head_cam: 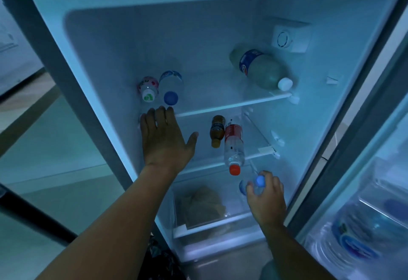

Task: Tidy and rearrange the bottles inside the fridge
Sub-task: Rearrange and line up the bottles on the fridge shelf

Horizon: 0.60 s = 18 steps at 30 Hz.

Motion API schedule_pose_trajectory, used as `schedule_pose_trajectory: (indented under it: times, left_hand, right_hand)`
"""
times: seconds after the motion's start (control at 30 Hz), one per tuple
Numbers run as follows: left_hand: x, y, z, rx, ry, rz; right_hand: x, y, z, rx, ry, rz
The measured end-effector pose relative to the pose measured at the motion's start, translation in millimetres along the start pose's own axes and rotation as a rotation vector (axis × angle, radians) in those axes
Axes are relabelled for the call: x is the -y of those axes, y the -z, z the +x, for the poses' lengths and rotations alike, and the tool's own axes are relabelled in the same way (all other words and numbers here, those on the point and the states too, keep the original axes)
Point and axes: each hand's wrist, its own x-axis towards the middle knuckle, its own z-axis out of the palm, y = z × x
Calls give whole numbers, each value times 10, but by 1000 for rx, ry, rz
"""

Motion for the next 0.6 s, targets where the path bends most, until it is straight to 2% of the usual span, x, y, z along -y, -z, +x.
schedule_pose_trajectory:
  times: [0.17, 0.43, 0.53, 0.6]
  left_hand:
    - [-4, 9, 21, 37, 0, 51]
    - [12, 39, 93, 103, -57, 38]
    - [25, 76, 66, 123, -71, 12]
    - [44, 111, 28, 152, -74, -16]
  right_hand:
    - [-12, -41, 45, 138, 13, 45]
    - [32, -6, -28, 480, -75, 46]
    - [61, -9, -66, 531, -93, 31]
    - [68, 21, -69, 504, -99, 39]
